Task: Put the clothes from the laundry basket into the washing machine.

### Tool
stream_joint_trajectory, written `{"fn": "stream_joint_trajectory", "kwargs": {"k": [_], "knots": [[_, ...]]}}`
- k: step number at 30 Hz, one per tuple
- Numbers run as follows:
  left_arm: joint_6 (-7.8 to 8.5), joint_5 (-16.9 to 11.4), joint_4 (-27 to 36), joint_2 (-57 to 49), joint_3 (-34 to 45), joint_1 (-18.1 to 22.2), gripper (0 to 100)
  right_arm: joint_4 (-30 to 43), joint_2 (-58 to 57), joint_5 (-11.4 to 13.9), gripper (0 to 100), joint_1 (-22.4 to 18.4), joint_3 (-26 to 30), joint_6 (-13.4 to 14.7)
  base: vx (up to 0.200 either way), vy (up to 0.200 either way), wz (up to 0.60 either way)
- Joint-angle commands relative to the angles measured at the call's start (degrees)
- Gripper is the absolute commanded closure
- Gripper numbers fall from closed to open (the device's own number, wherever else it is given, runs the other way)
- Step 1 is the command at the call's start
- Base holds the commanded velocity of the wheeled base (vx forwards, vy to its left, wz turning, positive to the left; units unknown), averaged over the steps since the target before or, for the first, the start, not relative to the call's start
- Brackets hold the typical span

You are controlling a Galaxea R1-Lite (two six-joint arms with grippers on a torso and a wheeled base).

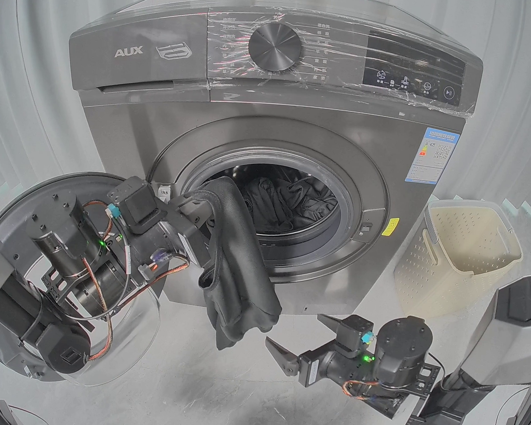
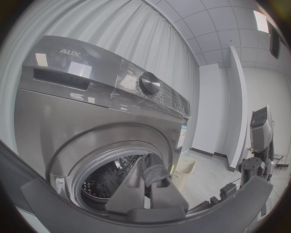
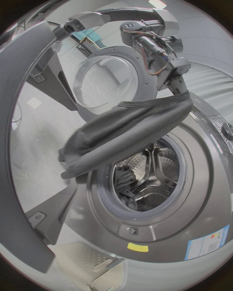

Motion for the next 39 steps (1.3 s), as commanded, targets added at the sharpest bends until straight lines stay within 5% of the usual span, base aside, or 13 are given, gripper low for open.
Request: {"fn": "stream_joint_trajectory", "kwargs": {"k": [1, 17, 36, 39], "knots": [[-0.01, -0.04, -0.03, -0.16, 0.01, -0.24, 100, 0.42, 4.18, 0.78, 0, -1.5, -7.87, -1.2, 0.0, 0.0, 0.0], [-0.1, -0.13, -0.03, -1.48, -0.08, -1.56, 100, -0.37, 16.14, 6.4, 0, -3.08, -24.04, -4.1, 0.0, 0.0, 0.0], [-1.07, -0.57, -0.12, -3.59, -0.61, -3.76, 100, 0.51, 23.43, 6.4, 0, -4.04, -36.79, -4.19, 0.0, 0.0, 0.0], [-2.21, -0.57, -0.12, -3.76, -0.61, -3.93, 100, 0.51, 24.49, 6.32, 0, -4.4, -38.28, -4.1, 0.0, 0.0, 0.0]]}}
